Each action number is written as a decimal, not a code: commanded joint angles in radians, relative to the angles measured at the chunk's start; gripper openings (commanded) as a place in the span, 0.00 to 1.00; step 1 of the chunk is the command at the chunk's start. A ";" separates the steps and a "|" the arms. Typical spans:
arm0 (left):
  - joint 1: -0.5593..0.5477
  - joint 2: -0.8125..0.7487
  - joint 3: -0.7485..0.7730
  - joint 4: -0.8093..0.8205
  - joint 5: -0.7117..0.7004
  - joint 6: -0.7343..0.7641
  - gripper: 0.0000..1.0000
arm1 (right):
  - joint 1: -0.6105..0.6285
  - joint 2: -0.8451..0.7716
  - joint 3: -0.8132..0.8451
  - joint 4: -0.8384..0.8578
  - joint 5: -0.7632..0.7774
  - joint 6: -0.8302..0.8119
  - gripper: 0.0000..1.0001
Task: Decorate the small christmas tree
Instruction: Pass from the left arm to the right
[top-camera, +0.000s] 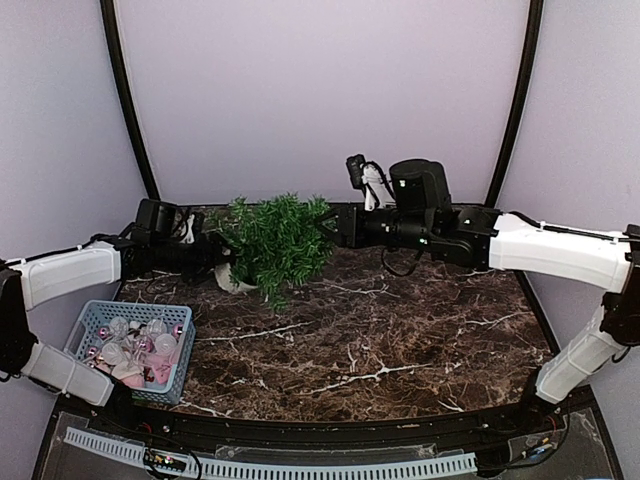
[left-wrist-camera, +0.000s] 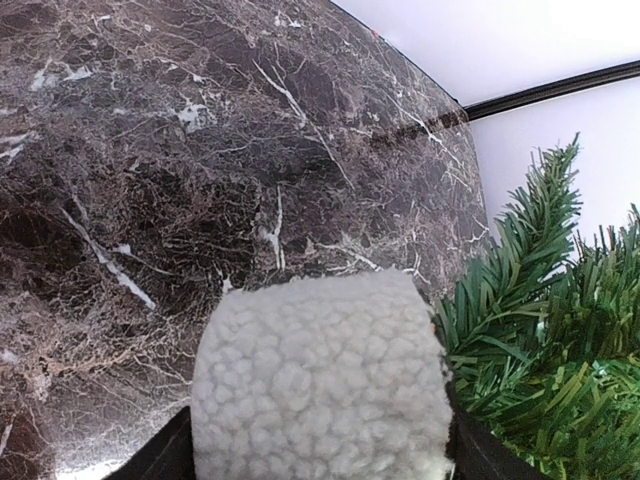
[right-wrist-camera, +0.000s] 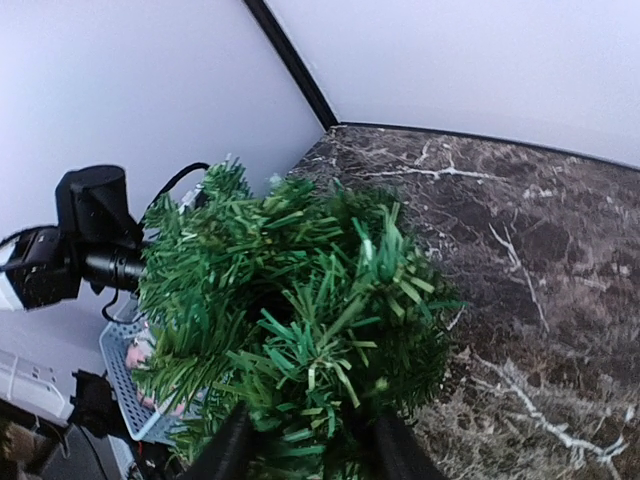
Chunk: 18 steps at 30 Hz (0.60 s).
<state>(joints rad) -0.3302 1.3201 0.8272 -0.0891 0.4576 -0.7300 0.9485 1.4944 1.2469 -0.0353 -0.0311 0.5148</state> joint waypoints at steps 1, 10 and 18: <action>-0.006 -0.043 -0.016 0.062 0.027 -0.003 0.54 | 0.010 0.024 0.057 -0.017 0.106 0.028 0.20; -0.006 -0.045 -0.045 0.020 -0.063 0.039 0.85 | 0.012 -0.043 0.072 -0.042 0.226 -0.009 0.00; -0.006 -0.108 -0.113 0.013 -0.125 0.016 0.92 | 0.012 -0.019 0.120 -0.154 0.333 -0.064 0.00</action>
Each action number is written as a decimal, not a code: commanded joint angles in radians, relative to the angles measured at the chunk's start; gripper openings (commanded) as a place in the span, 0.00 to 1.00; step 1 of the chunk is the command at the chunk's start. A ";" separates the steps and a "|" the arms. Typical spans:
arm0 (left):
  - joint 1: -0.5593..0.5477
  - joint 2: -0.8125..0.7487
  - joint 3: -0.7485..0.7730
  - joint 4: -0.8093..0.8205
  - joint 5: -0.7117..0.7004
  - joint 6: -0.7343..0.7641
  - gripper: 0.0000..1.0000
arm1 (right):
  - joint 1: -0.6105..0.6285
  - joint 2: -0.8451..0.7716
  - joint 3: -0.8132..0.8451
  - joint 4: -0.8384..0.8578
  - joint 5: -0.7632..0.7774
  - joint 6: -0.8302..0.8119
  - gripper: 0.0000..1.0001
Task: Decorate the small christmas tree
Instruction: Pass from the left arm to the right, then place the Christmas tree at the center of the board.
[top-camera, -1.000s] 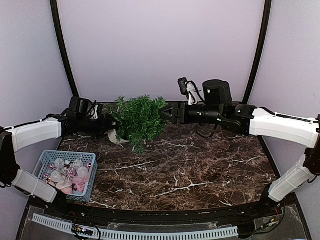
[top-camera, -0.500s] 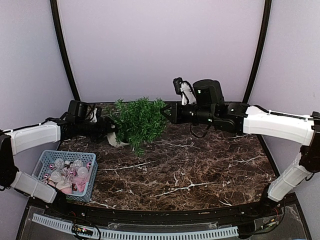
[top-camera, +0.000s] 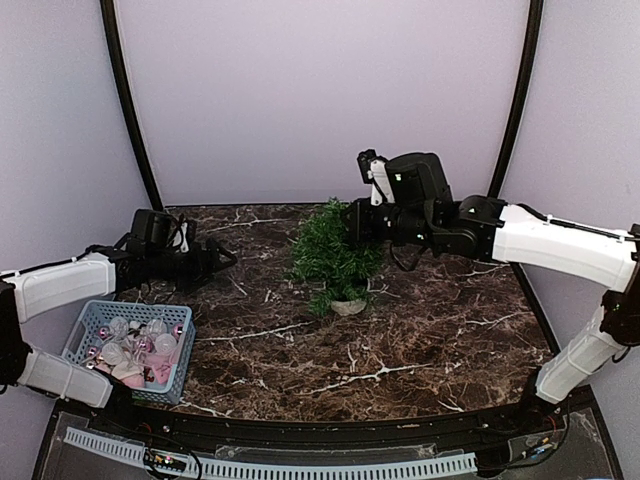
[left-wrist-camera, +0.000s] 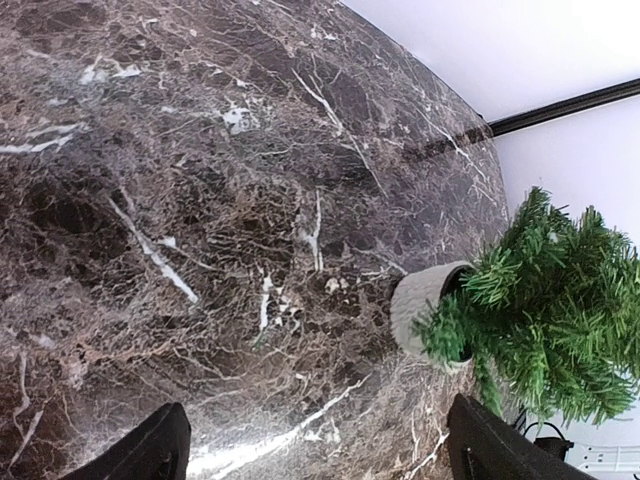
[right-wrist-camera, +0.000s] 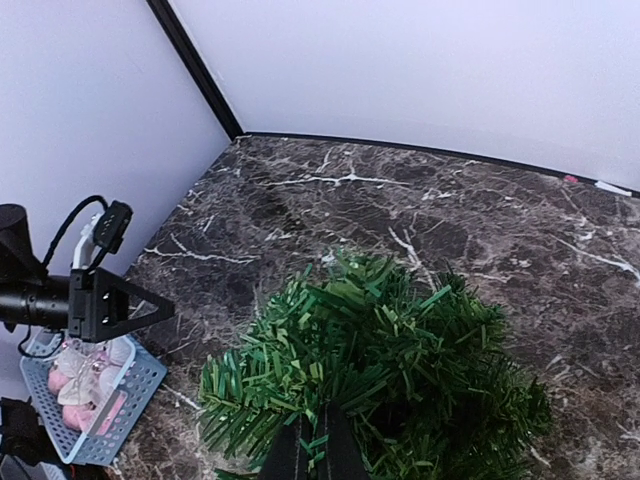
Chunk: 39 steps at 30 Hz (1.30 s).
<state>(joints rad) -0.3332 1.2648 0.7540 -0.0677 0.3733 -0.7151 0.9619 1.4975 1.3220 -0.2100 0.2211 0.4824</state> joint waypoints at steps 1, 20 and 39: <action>-0.003 -0.066 -0.046 -0.015 -0.044 0.006 0.92 | -0.002 -0.019 0.047 0.011 0.089 -0.034 0.00; -0.003 -0.298 0.008 -0.416 -0.262 0.129 0.94 | -0.002 0.007 0.023 0.012 0.113 -0.015 0.14; -0.001 -0.577 0.017 -0.858 -0.521 -0.100 0.88 | -0.010 -0.137 -0.066 0.025 0.169 -0.015 0.81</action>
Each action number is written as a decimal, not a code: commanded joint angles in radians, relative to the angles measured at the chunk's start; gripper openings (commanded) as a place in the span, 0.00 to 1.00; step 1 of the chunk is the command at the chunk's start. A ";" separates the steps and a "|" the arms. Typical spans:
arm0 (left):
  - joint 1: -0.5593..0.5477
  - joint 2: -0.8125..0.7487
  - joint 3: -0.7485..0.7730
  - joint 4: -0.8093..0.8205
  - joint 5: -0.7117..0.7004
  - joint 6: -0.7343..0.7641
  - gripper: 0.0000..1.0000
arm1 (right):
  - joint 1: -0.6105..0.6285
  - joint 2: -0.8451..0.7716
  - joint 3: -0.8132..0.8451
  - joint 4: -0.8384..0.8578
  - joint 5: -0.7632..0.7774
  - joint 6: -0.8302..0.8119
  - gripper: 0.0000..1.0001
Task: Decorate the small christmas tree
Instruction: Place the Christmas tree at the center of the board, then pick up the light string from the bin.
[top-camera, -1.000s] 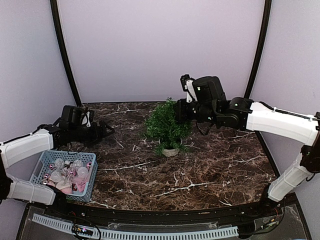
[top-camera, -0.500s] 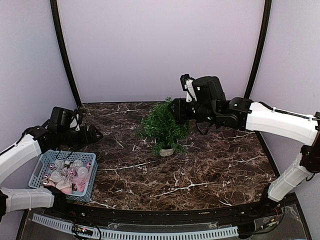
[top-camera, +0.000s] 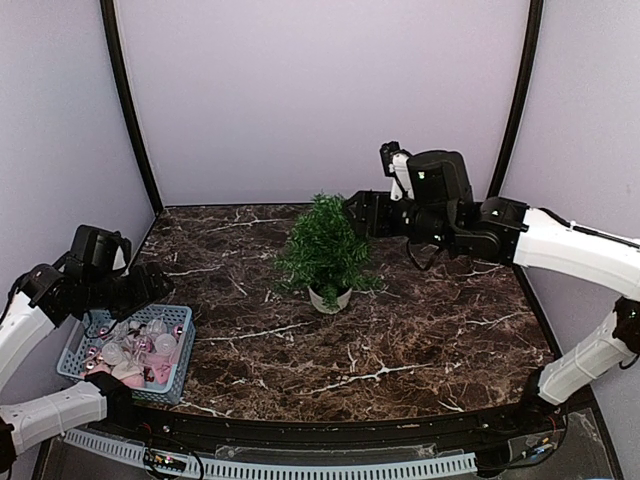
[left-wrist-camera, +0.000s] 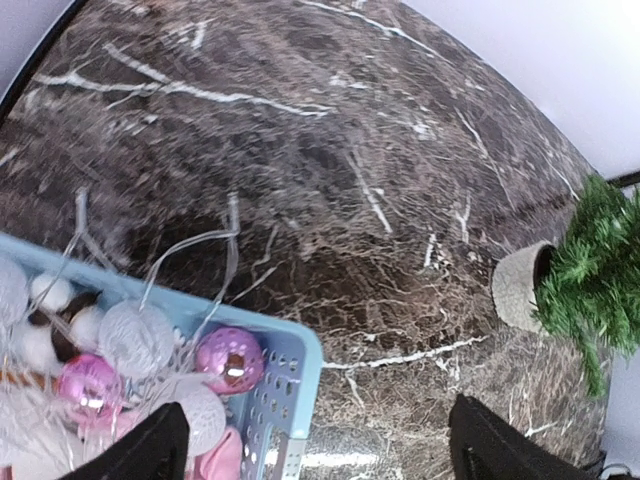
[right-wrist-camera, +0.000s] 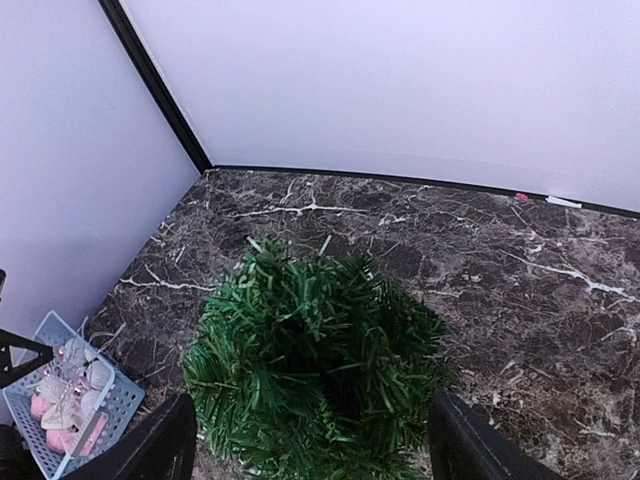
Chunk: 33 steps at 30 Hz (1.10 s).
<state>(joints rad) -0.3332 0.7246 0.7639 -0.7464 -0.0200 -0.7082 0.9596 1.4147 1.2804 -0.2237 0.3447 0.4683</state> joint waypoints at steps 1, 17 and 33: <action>-0.001 -0.058 -0.009 -0.184 -0.140 -0.121 0.86 | -0.012 -0.066 -0.032 0.037 0.050 0.002 0.81; 0.044 0.080 -0.162 0.024 -0.153 -0.115 0.96 | -0.114 -0.251 -0.222 0.081 -0.030 0.074 0.87; 0.165 0.207 -0.232 0.213 -0.149 0.014 0.59 | -0.122 -0.280 -0.252 0.085 -0.033 0.102 0.85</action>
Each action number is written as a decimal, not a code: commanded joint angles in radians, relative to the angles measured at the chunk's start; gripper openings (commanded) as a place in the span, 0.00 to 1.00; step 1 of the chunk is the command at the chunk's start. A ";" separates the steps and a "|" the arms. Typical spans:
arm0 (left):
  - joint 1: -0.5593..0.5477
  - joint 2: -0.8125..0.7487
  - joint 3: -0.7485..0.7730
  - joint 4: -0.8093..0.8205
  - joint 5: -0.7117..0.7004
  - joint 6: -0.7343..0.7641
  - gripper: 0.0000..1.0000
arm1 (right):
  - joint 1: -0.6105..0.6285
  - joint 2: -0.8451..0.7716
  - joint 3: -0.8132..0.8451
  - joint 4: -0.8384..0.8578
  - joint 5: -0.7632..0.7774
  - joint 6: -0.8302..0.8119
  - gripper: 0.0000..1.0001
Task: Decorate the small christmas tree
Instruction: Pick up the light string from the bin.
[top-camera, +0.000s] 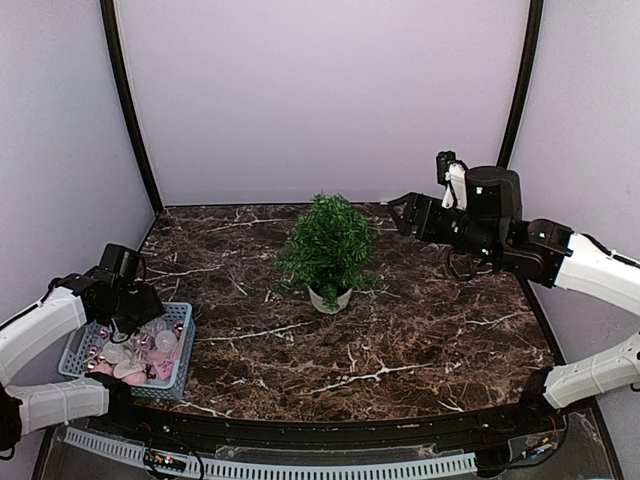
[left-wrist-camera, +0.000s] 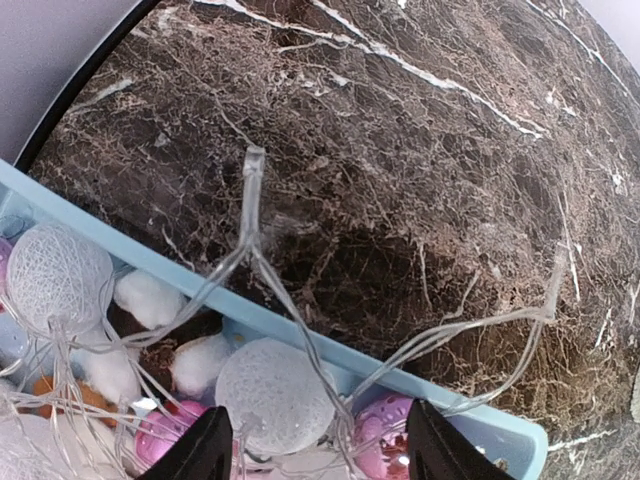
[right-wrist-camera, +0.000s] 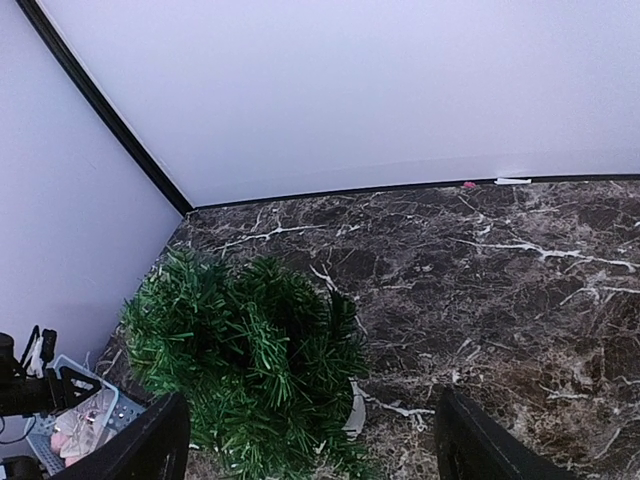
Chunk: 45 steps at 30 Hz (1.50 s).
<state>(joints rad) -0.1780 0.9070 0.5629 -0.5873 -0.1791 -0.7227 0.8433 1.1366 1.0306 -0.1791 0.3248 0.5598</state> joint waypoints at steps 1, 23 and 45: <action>0.010 0.028 -0.033 0.058 0.011 0.028 0.59 | -0.007 -0.002 -0.003 0.040 -0.013 0.011 0.85; 0.010 -0.155 -0.031 0.094 0.175 0.098 0.72 | -0.007 0.058 0.021 0.033 -0.060 0.030 0.82; 0.011 0.059 -0.022 0.067 0.126 0.084 0.47 | -0.007 0.070 0.039 0.034 -0.063 0.031 0.82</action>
<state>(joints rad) -0.1719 0.9497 0.5514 -0.5240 -0.0307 -0.6456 0.8429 1.2064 1.0496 -0.1795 0.2649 0.5854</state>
